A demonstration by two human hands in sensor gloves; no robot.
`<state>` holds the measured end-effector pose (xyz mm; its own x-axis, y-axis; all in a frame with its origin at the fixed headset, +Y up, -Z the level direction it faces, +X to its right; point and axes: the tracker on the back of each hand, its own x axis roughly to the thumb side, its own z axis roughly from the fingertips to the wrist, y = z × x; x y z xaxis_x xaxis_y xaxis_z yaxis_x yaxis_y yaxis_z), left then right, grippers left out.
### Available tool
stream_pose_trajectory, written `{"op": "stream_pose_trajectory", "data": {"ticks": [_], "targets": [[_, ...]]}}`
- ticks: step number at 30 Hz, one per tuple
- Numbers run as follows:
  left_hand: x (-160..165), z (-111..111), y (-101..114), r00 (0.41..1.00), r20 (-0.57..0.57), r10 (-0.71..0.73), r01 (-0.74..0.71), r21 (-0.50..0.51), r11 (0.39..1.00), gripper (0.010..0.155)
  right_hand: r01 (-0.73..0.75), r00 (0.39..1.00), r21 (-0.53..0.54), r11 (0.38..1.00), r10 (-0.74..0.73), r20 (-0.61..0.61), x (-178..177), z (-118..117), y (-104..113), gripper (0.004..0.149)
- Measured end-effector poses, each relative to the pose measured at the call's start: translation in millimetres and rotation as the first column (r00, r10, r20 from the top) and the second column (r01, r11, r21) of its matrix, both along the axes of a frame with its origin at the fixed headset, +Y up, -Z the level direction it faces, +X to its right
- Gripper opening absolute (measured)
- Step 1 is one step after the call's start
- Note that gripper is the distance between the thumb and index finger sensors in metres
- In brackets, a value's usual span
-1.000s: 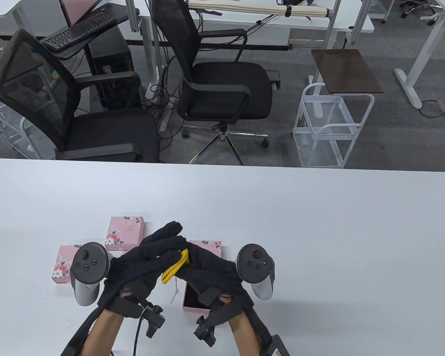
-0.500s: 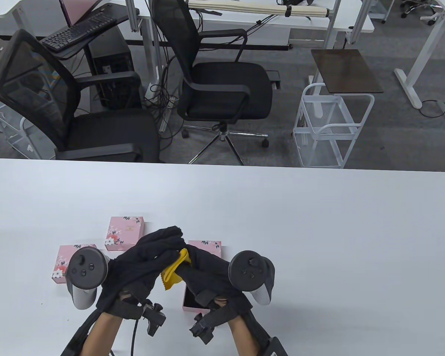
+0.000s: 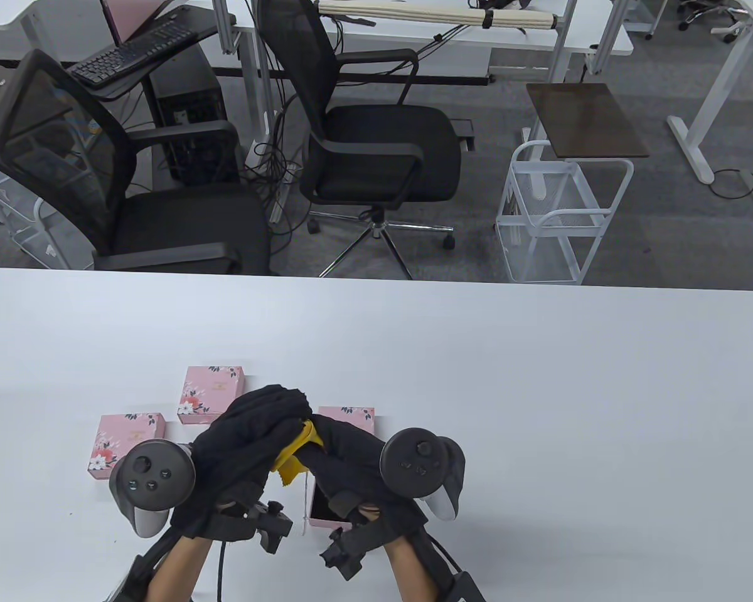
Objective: Dust necklace
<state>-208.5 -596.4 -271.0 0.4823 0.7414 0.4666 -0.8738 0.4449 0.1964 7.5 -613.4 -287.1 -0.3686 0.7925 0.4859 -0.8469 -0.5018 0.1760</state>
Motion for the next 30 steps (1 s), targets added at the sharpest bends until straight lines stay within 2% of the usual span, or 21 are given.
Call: {"op": "stream_pose_trajectory", "data": {"ticks": [5,9,14,17,23,26,30], "targets": [[1.4,2.0,1.2,1.000,-0.006,0.010,-0.010,0.027,1.000,0.039,-0.024,0.998,0.012,1.000,0.024,0.051,-0.5,1.1,-1.8,0.040],[1.1,2.3,1.2,1.000,-0.012,0.005,-0.004,0.039,0.999,0.039,-0.049,0.999,0.015,0.999,0.049,0.016,-3.5,2.4,-0.2,0.039],[-1.5,-0.8,0.3,0.996,0.048,0.074,-0.074,0.006,0.997,0.039,-0.065,0.995,0.016,0.998,0.064,0.072,-1.7,1.4,-3.4,0.040],[-3.2,-1.1,1.0,0.998,0.041,0.049,-0.049,0.009,0.999,0.039,-0.073,0.997,0.001,0.997,0.073,0.015,-3.9,0.5,-3.7,0.039],[-3.7,-1.5,1.3,0.994,0.059,0.089,-0.089,0.003,0.996,0.039,-0.150,0.984,0.041,0.988,0.145,0.099,-5.4,0.8,-6.7,0.039],[-3.8,-1.9,0.7,0.995,0.059,0.084,-0.084,0.004,0.996,0.039,-0.167,0.985,0.032,0.985,0.165,0.054,-6.8,0.2,-6.3,0.039],[-3.6,-2.3,-0.3,0.992,0.050,0.112,-0.113,0.018,0.993,0.039,-0.191,0.978,0.045,0.981,0.185,0.099,-7.0,0.5,-6.9,0.039]]}}
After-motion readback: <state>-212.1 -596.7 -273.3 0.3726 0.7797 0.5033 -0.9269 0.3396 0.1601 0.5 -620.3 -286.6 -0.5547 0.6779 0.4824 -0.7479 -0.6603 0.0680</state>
